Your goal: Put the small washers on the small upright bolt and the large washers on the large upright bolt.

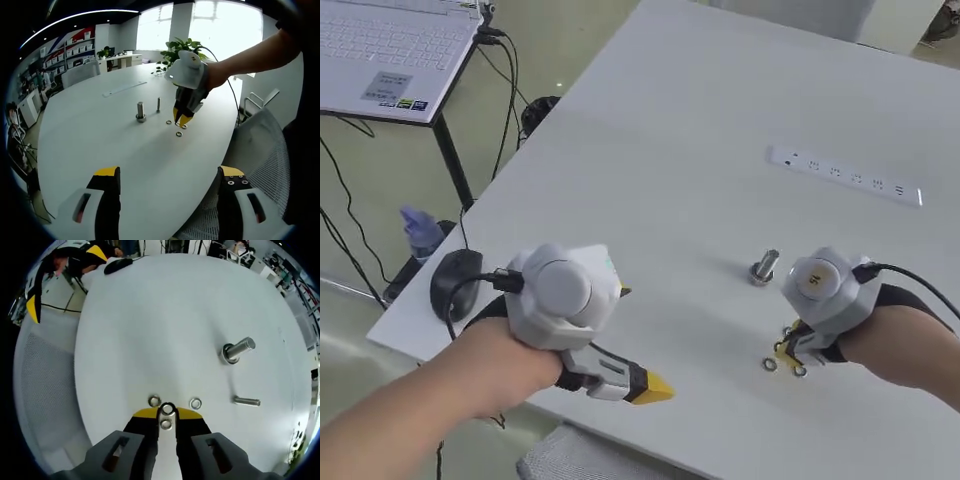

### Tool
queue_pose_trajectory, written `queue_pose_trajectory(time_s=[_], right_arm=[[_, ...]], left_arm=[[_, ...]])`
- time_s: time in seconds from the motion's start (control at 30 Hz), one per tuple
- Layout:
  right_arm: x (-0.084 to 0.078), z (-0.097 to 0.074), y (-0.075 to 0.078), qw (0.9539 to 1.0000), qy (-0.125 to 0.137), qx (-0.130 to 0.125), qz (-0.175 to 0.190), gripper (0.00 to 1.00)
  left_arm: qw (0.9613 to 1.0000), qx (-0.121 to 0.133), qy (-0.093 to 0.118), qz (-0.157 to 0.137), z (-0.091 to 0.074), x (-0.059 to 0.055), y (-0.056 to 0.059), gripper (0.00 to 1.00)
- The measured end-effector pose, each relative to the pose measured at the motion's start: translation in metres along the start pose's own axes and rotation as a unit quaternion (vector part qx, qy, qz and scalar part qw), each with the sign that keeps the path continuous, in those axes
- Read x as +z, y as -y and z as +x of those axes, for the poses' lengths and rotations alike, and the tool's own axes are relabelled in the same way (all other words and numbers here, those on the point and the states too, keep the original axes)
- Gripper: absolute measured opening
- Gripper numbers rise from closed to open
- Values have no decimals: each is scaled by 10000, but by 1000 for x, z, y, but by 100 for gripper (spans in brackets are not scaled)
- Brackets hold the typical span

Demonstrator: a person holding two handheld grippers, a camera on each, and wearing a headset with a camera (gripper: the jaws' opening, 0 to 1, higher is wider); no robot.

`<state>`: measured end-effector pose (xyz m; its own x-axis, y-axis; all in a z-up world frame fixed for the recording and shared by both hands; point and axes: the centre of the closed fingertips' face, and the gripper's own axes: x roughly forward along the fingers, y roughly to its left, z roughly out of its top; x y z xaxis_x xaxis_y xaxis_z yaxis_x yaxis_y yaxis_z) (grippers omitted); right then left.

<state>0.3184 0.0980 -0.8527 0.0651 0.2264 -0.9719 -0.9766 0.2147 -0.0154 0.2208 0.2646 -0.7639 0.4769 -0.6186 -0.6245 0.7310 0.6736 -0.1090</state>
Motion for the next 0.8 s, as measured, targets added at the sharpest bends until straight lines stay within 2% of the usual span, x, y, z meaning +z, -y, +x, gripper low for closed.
queue_pose_trajectory(time_s=[0.2, 0.37, 0.5, 0.67, 0.8], right_arm=[[-29, -13, 16, 9998, -122, -68, 113, 12], [-39, -25, 22, 9997, -175, -75, 177, 12], [-39, -32, 28, 9997, -170, -102, 151, 12], [-29, -41, 35, 9998, -94, -132, 72, 12], [-23, -45, 46, 9997, -162, -140, -89, 12]], left_arm=[[10000, -14, -49, -8, 3, -1, 6, 79], [9999, 7, -47, -91, 5, -1, 9, 78], [10000, 29, -47, -81, 7, 1, 13, 78], [9999, 73, -43, -95, 8, 4, 15, 78], [9999, 92, -69, -123, 9, 4, 16, 78]])
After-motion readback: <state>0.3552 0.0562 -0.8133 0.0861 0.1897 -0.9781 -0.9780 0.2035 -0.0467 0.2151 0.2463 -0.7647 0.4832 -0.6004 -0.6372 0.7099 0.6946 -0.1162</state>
